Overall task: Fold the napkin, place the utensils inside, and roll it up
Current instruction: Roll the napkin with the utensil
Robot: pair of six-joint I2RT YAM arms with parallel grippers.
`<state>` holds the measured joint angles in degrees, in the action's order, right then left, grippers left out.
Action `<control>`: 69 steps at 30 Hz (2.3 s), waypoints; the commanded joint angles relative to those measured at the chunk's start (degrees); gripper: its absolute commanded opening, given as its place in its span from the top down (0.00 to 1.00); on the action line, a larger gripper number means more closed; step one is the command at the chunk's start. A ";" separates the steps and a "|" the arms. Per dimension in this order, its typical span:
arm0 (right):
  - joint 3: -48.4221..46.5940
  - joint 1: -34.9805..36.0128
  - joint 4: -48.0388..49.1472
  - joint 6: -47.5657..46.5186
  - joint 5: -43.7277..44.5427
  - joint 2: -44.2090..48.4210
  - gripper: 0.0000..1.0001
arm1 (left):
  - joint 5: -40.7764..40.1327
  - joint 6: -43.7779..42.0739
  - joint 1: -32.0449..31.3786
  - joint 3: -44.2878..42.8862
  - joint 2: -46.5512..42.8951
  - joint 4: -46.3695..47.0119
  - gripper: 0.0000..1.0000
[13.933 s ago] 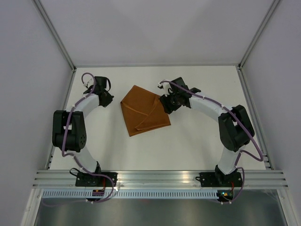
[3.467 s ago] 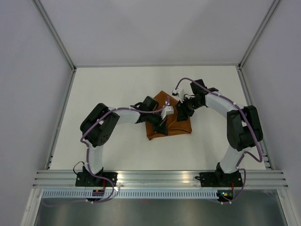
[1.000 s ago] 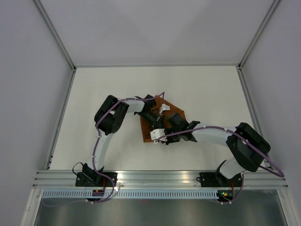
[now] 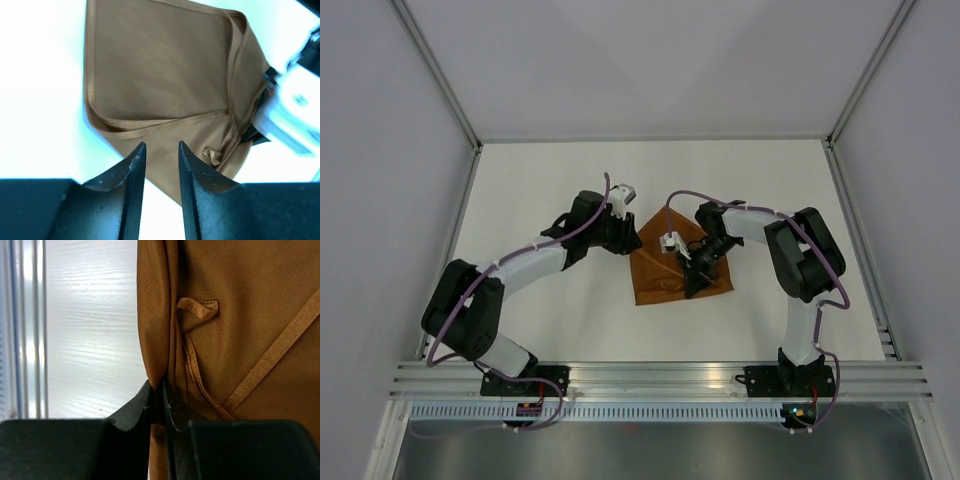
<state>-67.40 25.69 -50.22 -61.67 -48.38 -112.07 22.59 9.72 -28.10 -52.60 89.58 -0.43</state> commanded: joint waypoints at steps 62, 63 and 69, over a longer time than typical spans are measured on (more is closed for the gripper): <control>-5.90 -5.56 -8.50 1.98 3.73 -8.08 0.66 | -14.08 -28.00 -38.88 2.68 17.12 9.66 0.98; -5.82 -6.00 -8.15 2.51 3.56 -7.38 0.64 | -12.50 -27.13 -38.27 2.33 17.21 8.09 0.98; -5.03 -7.93 -3.49 8.48 3.29 -1.75 0.56 | -2.03 -23.87 -33.26 0.13 18.61 5.79 0.98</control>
<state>-72.90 19.40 -64.60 -55.55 -47.83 -117.25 11.07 -18.76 -62.92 -52.18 105.19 12.78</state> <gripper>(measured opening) 0.427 0.197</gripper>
